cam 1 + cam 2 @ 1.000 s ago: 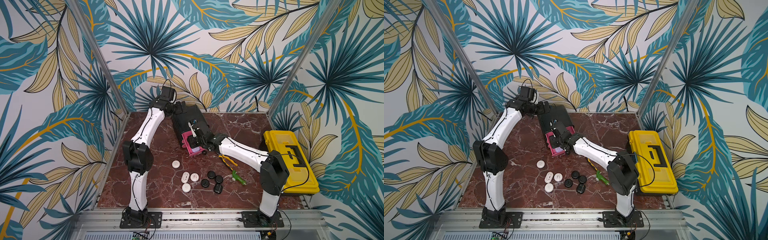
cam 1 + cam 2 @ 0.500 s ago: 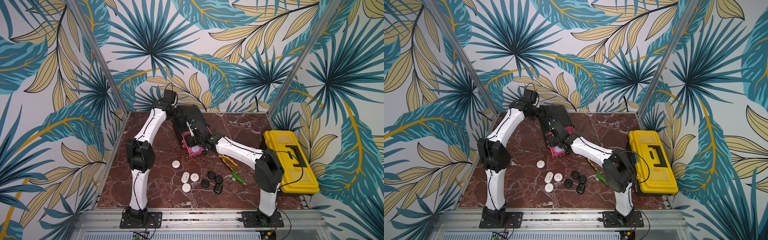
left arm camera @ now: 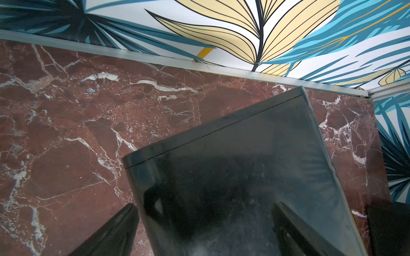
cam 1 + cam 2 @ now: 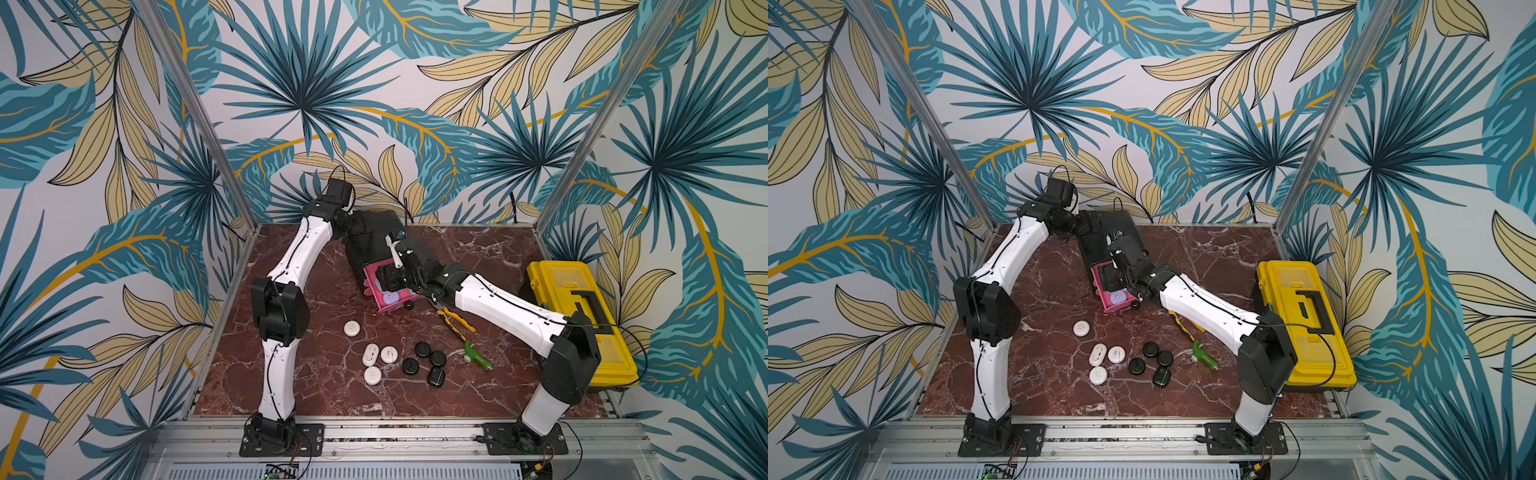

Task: Put the bluetooth earphones in the drawer according to color
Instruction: Close the drawer of the storage box.

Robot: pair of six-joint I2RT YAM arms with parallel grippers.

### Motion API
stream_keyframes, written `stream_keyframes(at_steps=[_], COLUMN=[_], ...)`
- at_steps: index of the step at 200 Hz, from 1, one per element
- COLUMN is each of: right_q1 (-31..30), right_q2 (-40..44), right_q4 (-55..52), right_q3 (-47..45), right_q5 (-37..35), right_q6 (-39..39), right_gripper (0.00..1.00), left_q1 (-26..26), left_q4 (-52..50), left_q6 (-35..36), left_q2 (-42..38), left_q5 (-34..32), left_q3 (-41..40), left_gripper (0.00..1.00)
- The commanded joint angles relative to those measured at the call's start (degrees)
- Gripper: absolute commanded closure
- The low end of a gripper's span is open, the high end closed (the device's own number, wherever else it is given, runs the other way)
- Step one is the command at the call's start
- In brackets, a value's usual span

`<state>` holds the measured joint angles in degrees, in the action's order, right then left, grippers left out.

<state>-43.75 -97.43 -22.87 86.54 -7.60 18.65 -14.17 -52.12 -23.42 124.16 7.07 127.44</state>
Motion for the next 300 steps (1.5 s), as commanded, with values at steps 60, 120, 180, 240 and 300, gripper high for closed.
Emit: stream_keyframes(at_steps=[60, 120, 180, 240, 300], right_q1=[6.2, 11.0, 13.2, 13.2, 13.2], right_q2=[14.2, 15.7, 12.1, 8.9, 8.0], right_q4=[-4.2, 4.9, 19.0, 26.6, 31.0], right_q3=[-18.1, -27.0, -33.6, -36.2, -36.7], right_q5=[18.2, 29.8, 31.9, 30.0, 28.9], right_q6=[13.8, 20.2, 22.7, 20.7, 20.9], right_gripper=[0.25, 0.31, 0.48, 0.58, 0.64], left_q1=[-2.1, -3.7, -3.9, -4.0, -4.0], left_q4=[-0.2, 1.7, 1.6, 1.2, 1.7], left_q6=[1.3, 2.5, 3.7, 4.1, 4.8], left_q2=[0.5, 3.6, 7.1, 7.6, 7.6], left_q5=[4.5, 3.3, 2.1, 1.5, 1.5], left_q3=[5.4, 8.1, 8.3, 6.9, 4.9], left_gripper=[0.16, 0.33, 0.42, 0.46, 0.47])
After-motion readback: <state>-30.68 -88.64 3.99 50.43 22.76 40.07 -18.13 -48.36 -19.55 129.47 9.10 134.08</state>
